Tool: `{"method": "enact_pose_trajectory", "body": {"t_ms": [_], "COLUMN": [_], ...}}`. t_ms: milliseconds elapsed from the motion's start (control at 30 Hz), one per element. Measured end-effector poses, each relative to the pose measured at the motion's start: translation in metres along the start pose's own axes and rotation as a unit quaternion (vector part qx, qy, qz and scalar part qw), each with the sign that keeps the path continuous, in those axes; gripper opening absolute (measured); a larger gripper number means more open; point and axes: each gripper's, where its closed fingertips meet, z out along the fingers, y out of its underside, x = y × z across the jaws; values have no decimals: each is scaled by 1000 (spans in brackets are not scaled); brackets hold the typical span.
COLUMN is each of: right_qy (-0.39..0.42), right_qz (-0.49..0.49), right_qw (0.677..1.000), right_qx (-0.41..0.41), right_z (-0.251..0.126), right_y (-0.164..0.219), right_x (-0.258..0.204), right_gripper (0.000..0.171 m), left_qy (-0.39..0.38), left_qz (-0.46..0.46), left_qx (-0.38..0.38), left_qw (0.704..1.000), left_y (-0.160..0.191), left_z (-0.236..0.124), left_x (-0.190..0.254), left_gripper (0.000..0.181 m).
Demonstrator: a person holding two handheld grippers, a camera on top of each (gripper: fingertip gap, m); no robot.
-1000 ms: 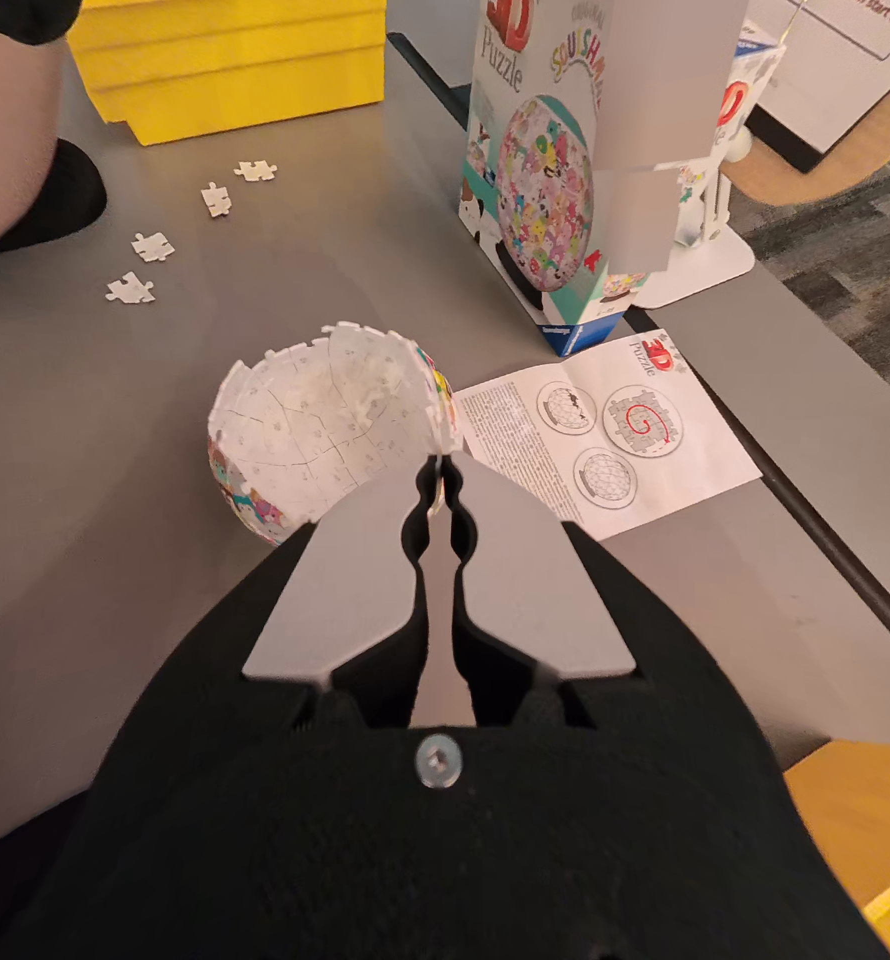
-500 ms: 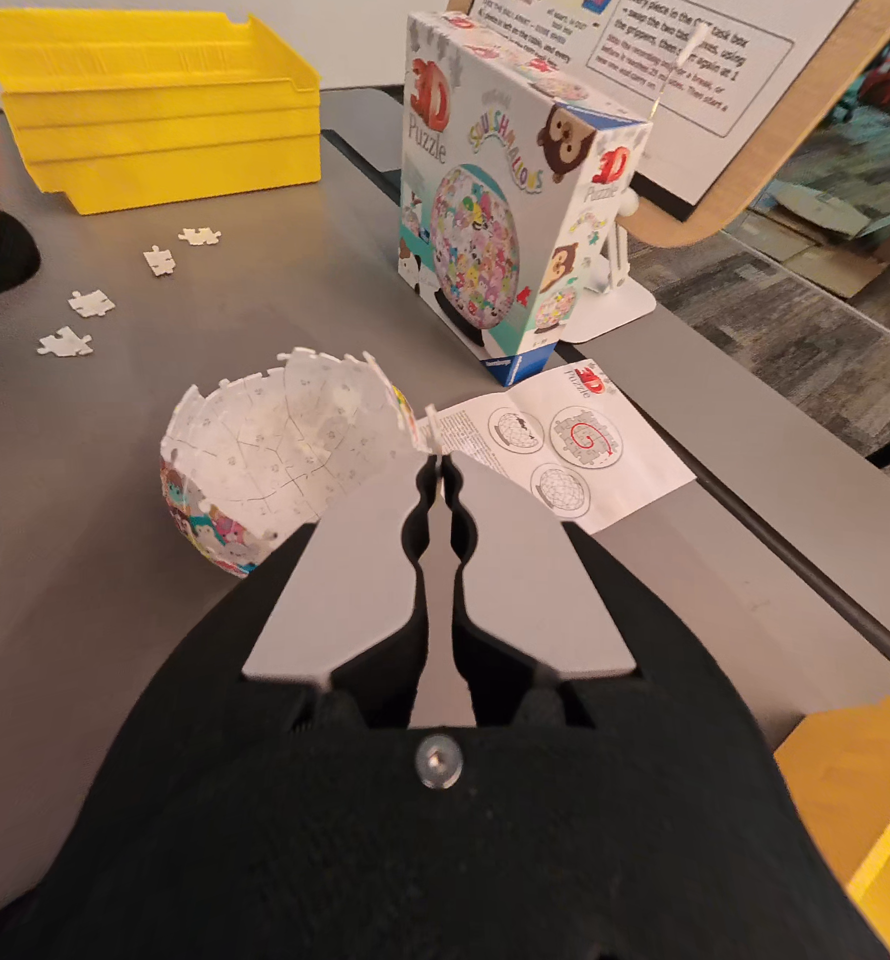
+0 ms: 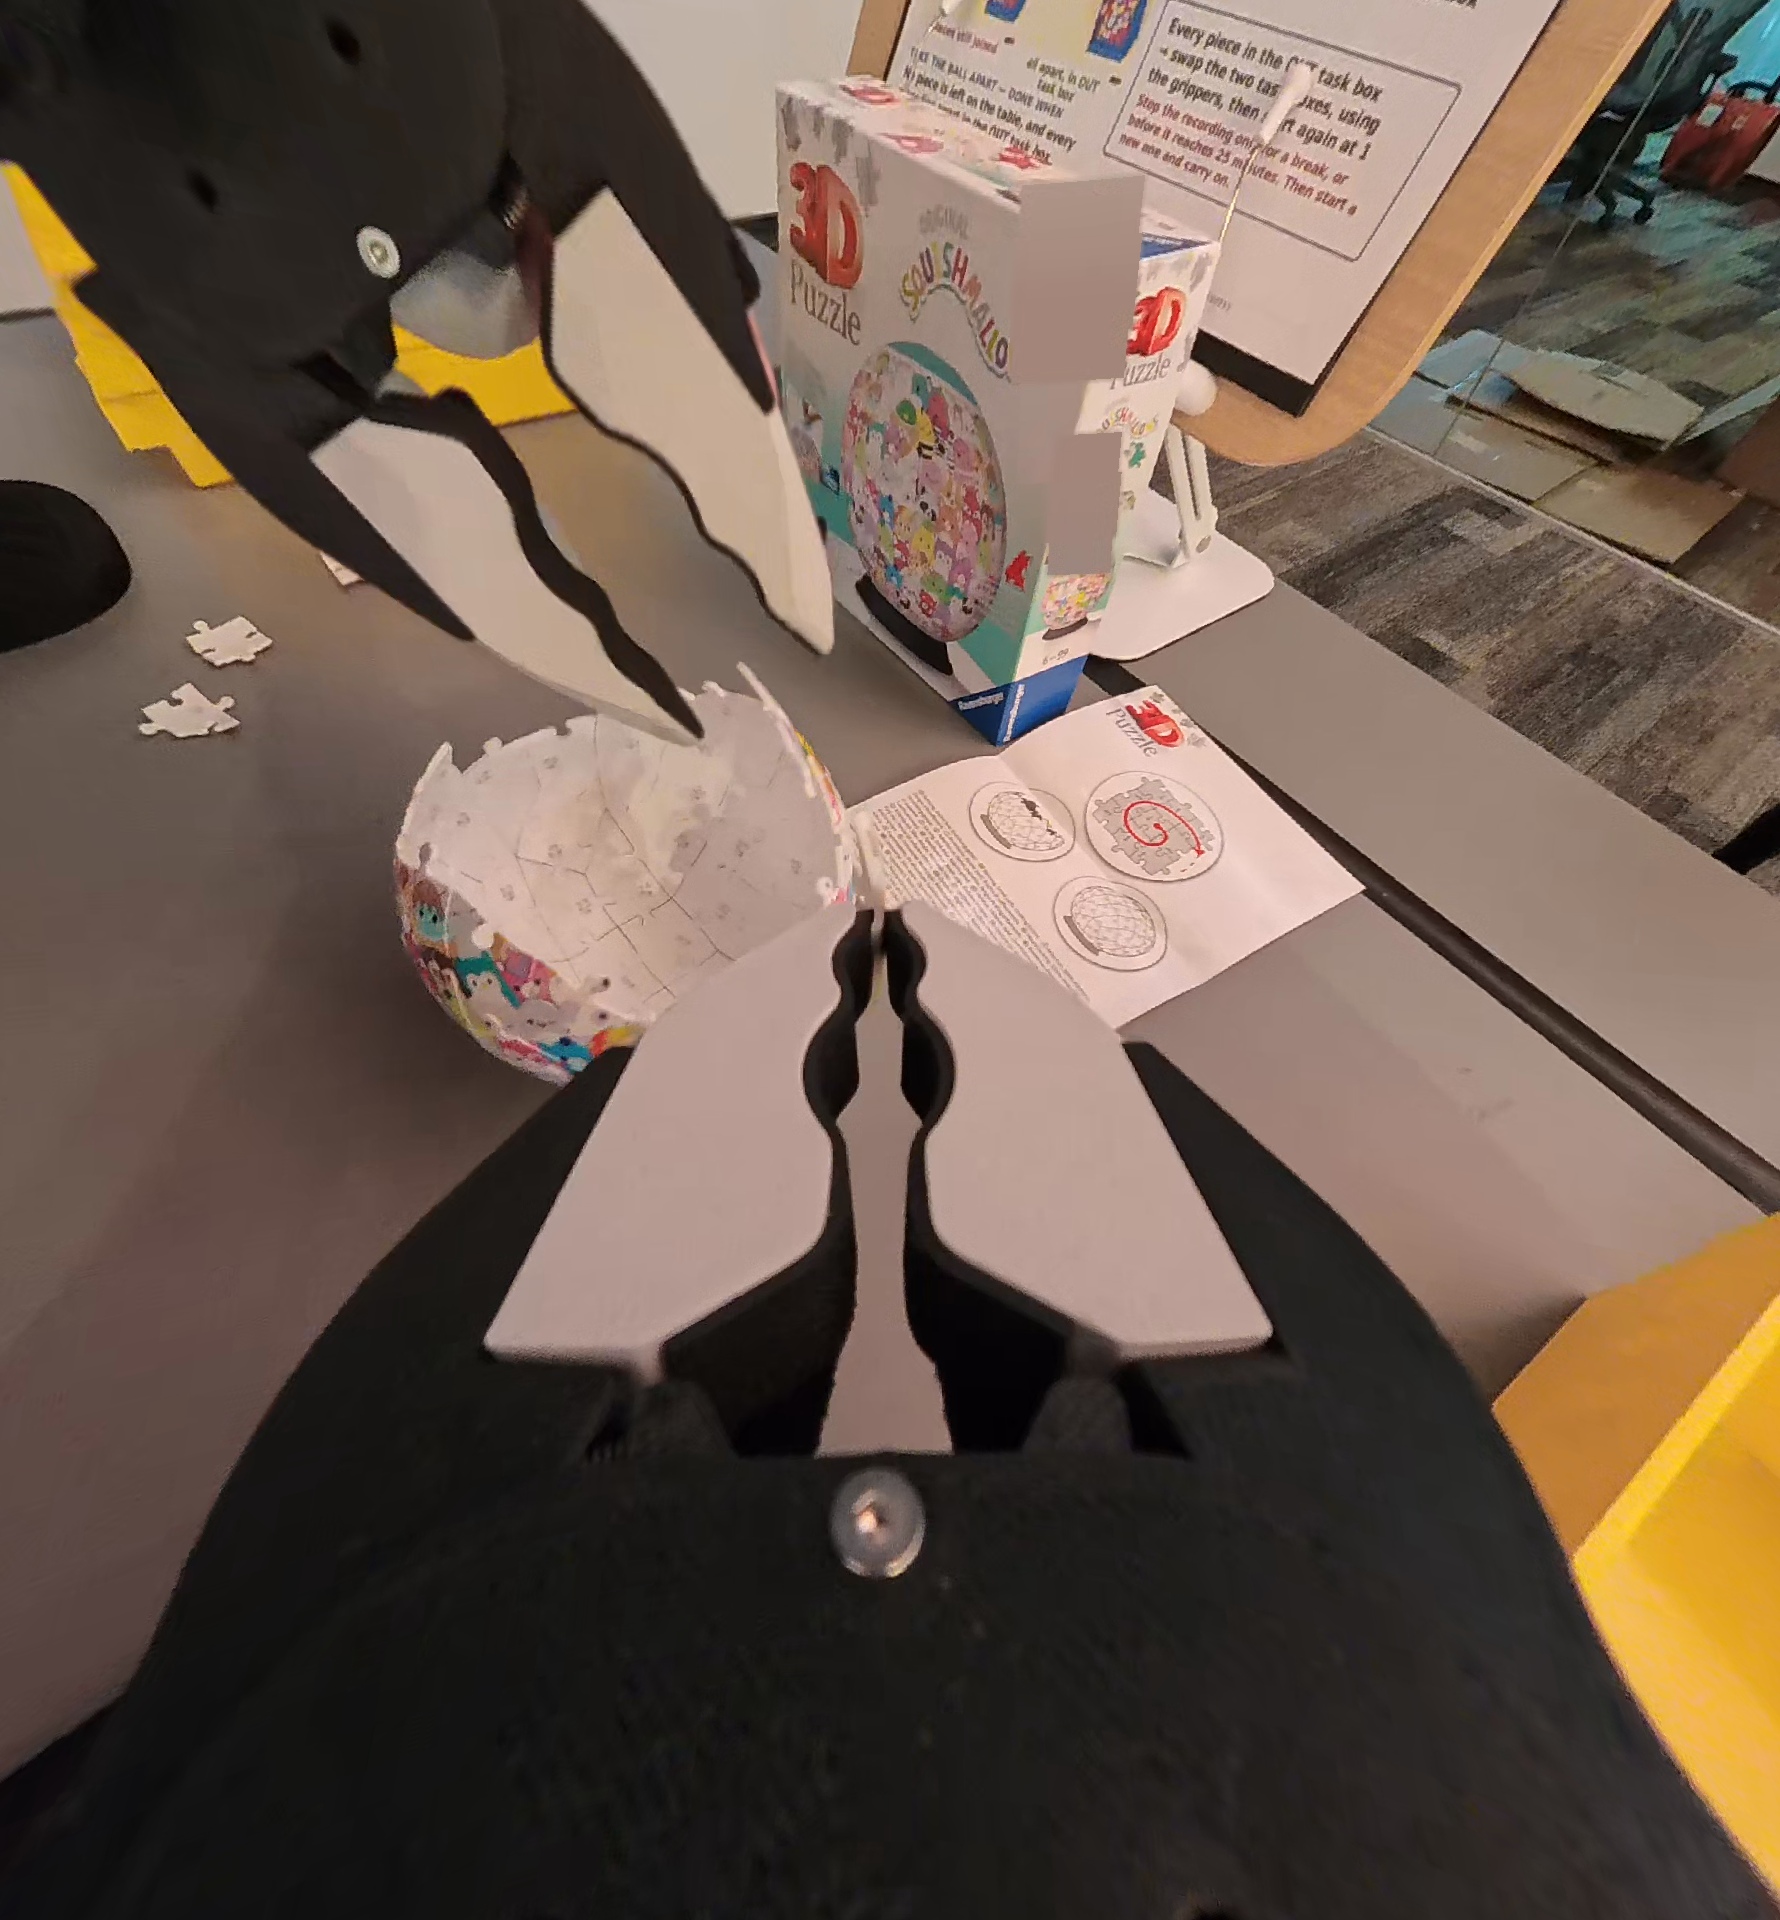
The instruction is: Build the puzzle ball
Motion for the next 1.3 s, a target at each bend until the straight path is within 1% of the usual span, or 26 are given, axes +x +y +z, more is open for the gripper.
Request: {"method": "enact_pose_trajectory", "body": {"t_ms": [67,400,600,767,1133,1167,1233,1300], "right_qy": [3,-2,-6,-7,-9,-9,-10,-10], "right_qz": [1,20,24,23,21,22,22,22], "right_qw": [1000,1000,1000,1000,1000,1000,1000,1000], "right_qx": [-3,1,-5,-7,-12,-12,-14,-14], "right_z": [-1,-3,-2,-2,-2,-2,-2,-2], "right_y": [2,6,9,9,10,10,11,11], "right_x": [2,8,8,8,6,6,7,7], "right_gripper": [3,3,3,4,3,3,4,3], "left_qy": [-1,-42,-33,-13,4,1,-14,-16], "left_qz": [0,44,44,29,-2,-1,8,19], "left_qx": [-15,-86,-99,-95,-86,-86,-93,-97], "left_qw": [1000,994,994,995,996,996,996,995], "left_y": [-1,5,9,9,10,9,10,10], "left_z": [6,25,31,33,36,37,37,38], "left_x": [2,-5,-4,1,2,1,-1,-1], "left_gripper": [29,25,14,3,2,3,15,15]}}
